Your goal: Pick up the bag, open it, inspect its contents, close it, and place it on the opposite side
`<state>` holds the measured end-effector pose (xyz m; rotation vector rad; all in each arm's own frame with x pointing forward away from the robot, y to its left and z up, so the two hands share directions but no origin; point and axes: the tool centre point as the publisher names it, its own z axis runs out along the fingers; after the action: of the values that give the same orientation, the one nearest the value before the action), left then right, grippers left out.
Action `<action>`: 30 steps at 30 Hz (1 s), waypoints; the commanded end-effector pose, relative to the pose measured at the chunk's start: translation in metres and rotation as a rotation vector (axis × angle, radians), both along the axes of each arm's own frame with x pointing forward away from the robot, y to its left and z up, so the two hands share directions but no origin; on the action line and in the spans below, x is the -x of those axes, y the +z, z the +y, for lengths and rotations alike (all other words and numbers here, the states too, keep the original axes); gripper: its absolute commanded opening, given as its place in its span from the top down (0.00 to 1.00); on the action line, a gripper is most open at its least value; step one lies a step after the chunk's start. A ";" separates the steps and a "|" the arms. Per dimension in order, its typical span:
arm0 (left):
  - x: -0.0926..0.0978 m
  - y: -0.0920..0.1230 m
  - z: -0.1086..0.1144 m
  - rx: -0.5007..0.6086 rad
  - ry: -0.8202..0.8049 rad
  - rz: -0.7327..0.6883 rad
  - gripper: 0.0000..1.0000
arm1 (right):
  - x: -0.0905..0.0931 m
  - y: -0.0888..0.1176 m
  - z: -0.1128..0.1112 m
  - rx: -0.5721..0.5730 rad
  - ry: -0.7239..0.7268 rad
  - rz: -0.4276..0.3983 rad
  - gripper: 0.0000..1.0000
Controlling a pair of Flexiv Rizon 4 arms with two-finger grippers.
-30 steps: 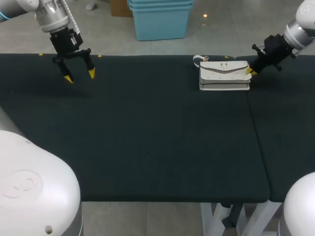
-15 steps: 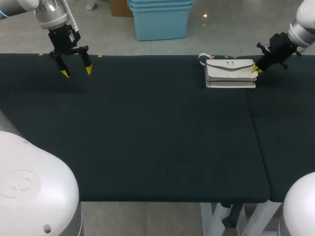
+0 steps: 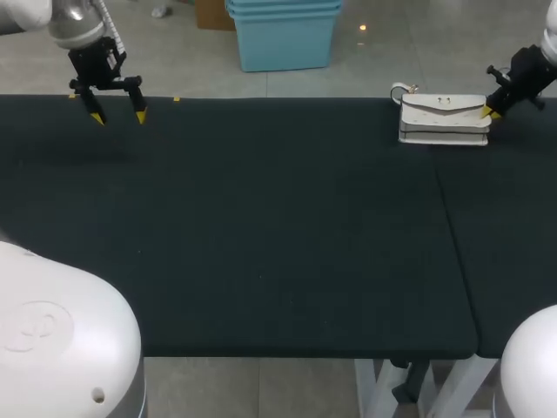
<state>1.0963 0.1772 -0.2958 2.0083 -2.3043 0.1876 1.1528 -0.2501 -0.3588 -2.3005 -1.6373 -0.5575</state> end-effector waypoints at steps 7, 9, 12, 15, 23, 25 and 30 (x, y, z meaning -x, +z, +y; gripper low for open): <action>0.008 0.003 0.013 0.028 0.043 -0.286 0.00 | -0.016 0.000 -0.033 -0.014 0.027 0.045 1.00; 0.009 0.004 0.015 0.037 0.050 -0.303 0.00 | -0.016 0.000 -0.037 -0.006 0.025 0.045 1.00; 0.008 0.004 0.017 0.037 0.055 -0.312 0.00 | -0.015 -0.001 -0.039 -0.001 0.025 0.049 1.00; 0.007 0.004 0.018 0.038 0.056 -0.313 0.00 | -0.015 -0.001 -0.040 -0.017 0.041 0.058 1.00; 0.005 0.003 0.017 0.028 0.048 -0.296 0.00 | -0.014 -0.003 -0.028 -0.019 0.089 0.073 1.00; 0.005 0.004 0.017 0.025 0.047 -0.298 0.00 | -0.015 -0.004 -0.027 -0.016 0.095 0.077 1.00; 0.006 0.006 0.018 0.021 0.045 -0.299 0.00 | -0.014 0.001 -0.032 -0.001 0.081 0.071 0.00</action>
<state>1.0937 0.1948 -0.2906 2.1479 -2.4064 0.5395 1.1621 -0.2779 -0.3627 -2.2594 -1.6989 -0.5211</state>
